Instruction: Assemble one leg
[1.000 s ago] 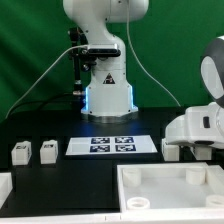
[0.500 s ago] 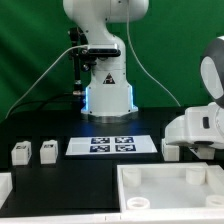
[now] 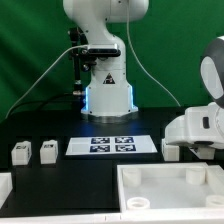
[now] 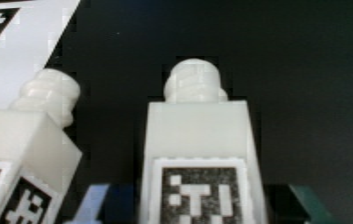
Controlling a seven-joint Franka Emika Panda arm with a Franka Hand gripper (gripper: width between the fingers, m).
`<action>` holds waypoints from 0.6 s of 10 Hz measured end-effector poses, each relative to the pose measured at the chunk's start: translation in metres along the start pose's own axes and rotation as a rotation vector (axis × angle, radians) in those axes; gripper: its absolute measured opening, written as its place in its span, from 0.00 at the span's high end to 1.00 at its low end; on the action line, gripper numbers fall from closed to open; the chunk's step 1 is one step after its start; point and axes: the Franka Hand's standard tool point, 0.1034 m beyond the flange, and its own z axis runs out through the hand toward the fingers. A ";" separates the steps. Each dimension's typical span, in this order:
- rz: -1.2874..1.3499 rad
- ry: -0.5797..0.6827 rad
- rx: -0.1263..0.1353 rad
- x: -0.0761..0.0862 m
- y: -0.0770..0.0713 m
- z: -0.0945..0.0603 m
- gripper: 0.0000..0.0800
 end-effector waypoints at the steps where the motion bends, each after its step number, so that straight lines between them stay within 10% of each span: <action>1: 0.006 0.029 0.018 0.001 0.006 -0.016 0.64; 3: -0.015 0.152 0.050 -0.009 0.019 -0.070 0.64; 6: -0.029 0.663 0.114 -0.024 0.042 -0.149 0.64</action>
Offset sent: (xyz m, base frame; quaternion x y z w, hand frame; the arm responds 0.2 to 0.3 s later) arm 0.0563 -0.0186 0.0752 -0.0149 0.3410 -0.0240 0.9396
